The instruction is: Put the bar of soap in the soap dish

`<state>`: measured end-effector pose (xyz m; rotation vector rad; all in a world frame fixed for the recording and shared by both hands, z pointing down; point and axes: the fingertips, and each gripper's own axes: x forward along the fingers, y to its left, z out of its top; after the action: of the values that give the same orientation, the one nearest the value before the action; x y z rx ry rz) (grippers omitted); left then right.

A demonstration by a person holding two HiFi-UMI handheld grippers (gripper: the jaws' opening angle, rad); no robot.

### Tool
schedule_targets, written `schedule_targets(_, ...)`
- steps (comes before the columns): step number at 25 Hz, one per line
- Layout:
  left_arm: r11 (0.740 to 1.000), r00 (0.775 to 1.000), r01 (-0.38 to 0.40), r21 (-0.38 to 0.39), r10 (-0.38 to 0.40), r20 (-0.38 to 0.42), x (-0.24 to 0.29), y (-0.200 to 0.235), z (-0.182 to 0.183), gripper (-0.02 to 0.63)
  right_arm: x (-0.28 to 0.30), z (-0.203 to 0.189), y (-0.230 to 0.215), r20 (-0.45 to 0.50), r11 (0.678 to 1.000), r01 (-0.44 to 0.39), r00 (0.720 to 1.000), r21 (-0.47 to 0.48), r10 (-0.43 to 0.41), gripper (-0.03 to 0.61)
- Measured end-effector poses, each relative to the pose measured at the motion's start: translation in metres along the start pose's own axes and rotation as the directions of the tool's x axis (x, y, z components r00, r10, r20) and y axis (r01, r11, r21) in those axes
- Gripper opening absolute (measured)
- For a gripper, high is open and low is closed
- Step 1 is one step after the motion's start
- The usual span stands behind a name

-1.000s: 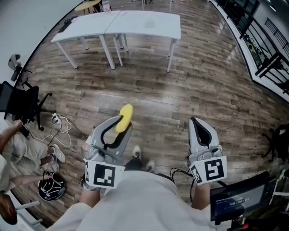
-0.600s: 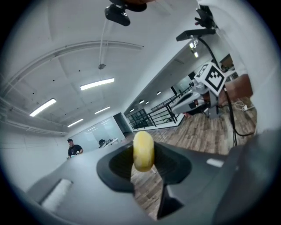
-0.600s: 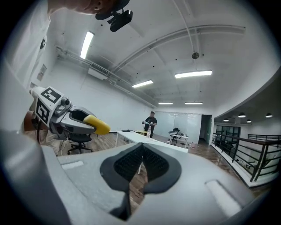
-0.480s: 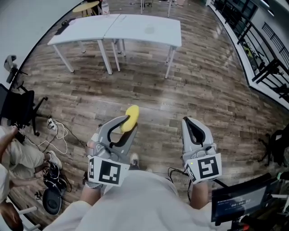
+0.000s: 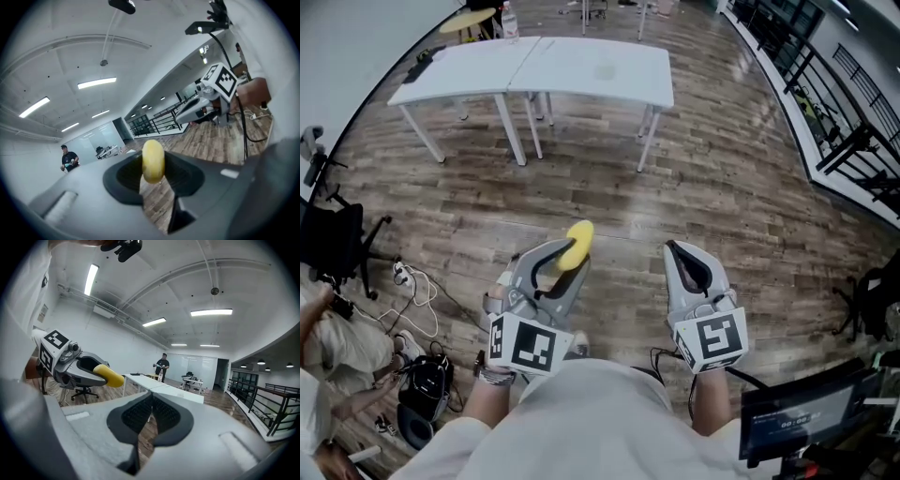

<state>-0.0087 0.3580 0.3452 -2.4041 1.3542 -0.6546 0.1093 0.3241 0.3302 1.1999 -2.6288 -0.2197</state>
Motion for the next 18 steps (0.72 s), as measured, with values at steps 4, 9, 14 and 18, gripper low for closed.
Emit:
schedule_targets(4, 1.0, 1.0, 0.012, 0.006, -0.012, 0.01, 0.011, 0.012, -0.008, 0.132, 0.02, 0.0, 0.001, -0.008, 1.0, 0.003, 1.0, -0.015, -0.004, 0.003)
schedule_targets(9, 1.0, 1.0, 0.016, -0.01, -0.016, 0.018, 0.017, 0.029, -0.018, 0.132, 0.039, -0.001, -0.001, -0.03, 0.999, 0.025, 0.999, -0.027, -0.026, 0.003)
schedule_targets(14, 0.999, 1.0, 0.009, -0.031, -0.009, 0.012, 0.014, 0.041, -0.029, 0.132, 0.044, -0.004, 0.003, -0.047, 0.999, 0.036, 0.998, -0.014, -0.037, 0.003)
schedule_targets(18, 0.999, 1.0, 0.005, -0.044, -0.004, 0.021, 0.012, 0.044, -0.029, 0.132, 0.045, -0.004, 0.003, -0.05, 0.999, 0.046, 0.998, 0.005, -0.046, 0.003)
